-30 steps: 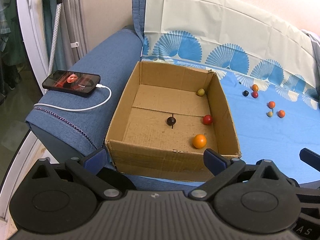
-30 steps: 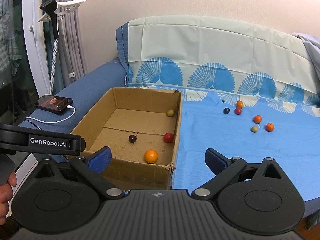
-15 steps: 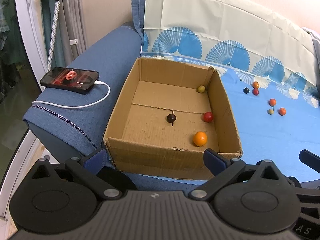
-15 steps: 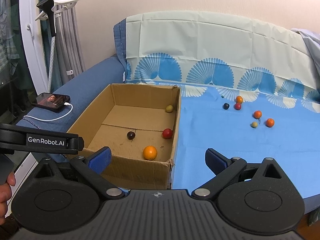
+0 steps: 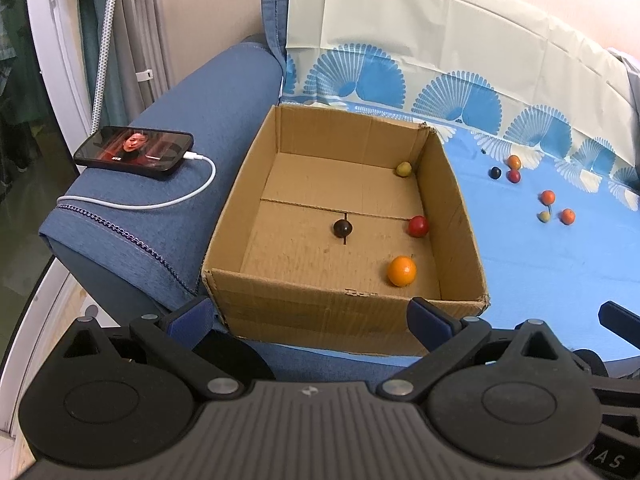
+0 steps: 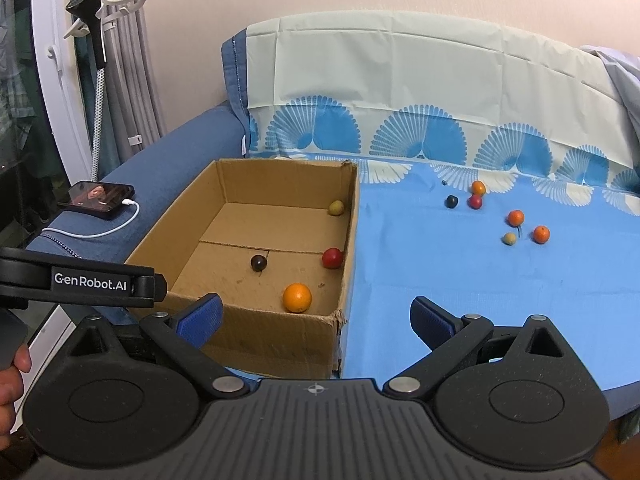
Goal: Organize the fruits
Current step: 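Lift both tools out of the box and hold above it, then move both tools from the box toward the fruits on the sheet, then grasp a small yellow fruit with the left tool while the right tool grasps a tangerine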
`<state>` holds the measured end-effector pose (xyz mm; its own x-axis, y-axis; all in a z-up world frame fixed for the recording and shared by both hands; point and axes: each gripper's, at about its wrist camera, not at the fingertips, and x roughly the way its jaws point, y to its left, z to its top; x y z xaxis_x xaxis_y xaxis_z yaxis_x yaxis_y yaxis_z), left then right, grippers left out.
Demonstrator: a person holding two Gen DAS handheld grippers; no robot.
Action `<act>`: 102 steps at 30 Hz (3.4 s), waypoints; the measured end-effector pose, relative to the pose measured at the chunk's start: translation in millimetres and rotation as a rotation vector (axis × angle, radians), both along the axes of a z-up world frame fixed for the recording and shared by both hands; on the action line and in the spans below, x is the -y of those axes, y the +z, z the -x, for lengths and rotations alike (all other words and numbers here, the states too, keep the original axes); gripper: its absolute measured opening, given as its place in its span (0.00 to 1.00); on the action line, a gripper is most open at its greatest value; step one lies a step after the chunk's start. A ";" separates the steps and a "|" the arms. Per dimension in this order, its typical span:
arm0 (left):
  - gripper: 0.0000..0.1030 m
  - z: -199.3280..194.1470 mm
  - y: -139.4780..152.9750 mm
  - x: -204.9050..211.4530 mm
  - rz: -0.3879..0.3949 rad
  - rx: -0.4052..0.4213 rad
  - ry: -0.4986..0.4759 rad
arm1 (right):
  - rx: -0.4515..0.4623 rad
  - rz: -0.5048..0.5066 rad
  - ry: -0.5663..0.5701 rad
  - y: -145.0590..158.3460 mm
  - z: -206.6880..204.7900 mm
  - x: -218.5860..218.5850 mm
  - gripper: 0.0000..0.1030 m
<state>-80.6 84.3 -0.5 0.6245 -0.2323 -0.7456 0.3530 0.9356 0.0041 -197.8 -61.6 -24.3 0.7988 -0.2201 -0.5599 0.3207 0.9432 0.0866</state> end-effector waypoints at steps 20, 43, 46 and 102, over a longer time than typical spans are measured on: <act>1.00 -13.1 -3.5 12.1 -0.017 -0.026 -0.002 | -0.020 -0.050 -0.015 -11.6 -10.6 12.3 0.97; 1.00 -38.7 -3.3 120.9 -0.028 -0.047 -0.135 | 0.015 -0.105 -0.276 -27.3 3.4 129.3 0.97; 1.00 -42.2 -6.4 148.3 -0.016 -0.053 -0.169 | 0.014 -0.101 -0.340 -32.3 9.9 157.2 0.97; 0.29 -145.3 -208.3 566.1 -0.067 -0.095 -0.664 | -0.087 0.183 -0.197 -221.3 -160.9 492.7 0.38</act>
<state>64.8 -481.8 -208.9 0.2962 -0.4957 -0.8164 0.8552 0.5183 -0.0044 -36.9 -554.3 -245.7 0.6813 -0.4703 -0.5609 0.4986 0.8592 -0.1147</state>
